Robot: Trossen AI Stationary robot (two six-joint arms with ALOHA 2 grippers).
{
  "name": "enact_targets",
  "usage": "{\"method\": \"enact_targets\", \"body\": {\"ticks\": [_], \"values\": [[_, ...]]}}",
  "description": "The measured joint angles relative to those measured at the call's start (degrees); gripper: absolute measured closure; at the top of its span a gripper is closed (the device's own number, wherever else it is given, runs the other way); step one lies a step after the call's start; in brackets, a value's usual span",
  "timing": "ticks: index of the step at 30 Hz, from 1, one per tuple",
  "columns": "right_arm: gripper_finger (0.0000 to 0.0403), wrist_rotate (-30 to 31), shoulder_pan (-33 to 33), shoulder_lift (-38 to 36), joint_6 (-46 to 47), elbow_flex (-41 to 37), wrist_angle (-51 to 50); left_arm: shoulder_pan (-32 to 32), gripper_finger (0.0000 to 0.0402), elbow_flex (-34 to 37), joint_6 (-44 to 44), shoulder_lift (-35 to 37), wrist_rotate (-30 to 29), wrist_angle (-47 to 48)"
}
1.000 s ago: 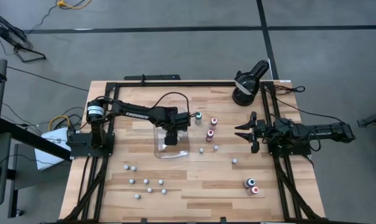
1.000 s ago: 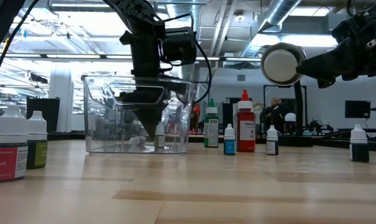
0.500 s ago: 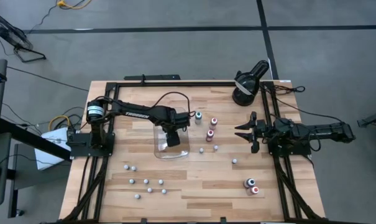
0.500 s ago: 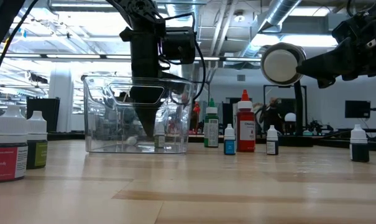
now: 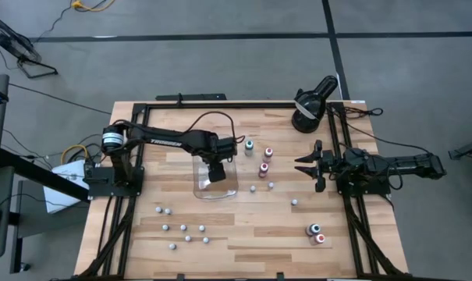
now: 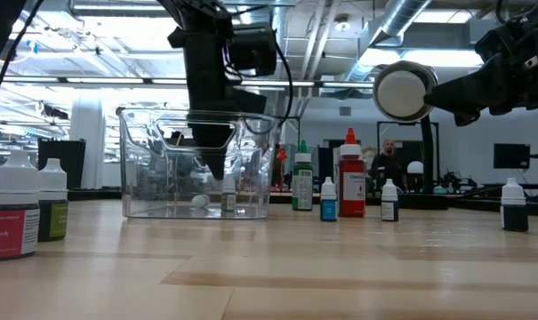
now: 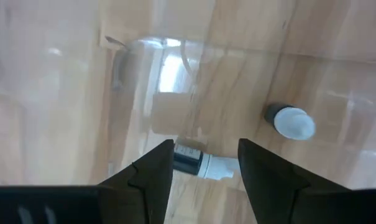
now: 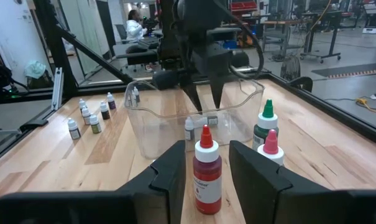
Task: Pick & Place food coloring
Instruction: Put the right small violet food coloring bottle into the transparent bin
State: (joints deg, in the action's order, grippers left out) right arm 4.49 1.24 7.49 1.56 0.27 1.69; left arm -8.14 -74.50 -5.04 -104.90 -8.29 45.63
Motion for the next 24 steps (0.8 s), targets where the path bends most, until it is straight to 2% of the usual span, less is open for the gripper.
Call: {"method": "enact_targets", "body": {"ticks": [7,12,17,20,24], "values": [[0.029,0.0,0.0,-0.01,-0.02,0.02,0.0,-0.07,0.0229,-0.02,-11.27,3.9,2.28,0.07],[0.029,0.0,0.01,-0.02,-0.02,0.02,-0.01,-0.33,0.0229,-0.02,-15.4,5.64,4.34,0.13],[0.029,0.0,0.02,-0.02,0.0,0.02,0.0,-0.5,0.0229,-0.02,-27.83,6.12,8.14,0.52],[0.029,0.0,0.02,-0.02,-0.02,0.0,0.0,-0.17,0.0229,-0.02,-25.31,6.12,9.35,0.33],[0.029,0.0,0.02,-0.02,0.0,0.0,0.0,1.77,0.0229,-0.02,-11.52,7.29,9.09,-1.74]]}}
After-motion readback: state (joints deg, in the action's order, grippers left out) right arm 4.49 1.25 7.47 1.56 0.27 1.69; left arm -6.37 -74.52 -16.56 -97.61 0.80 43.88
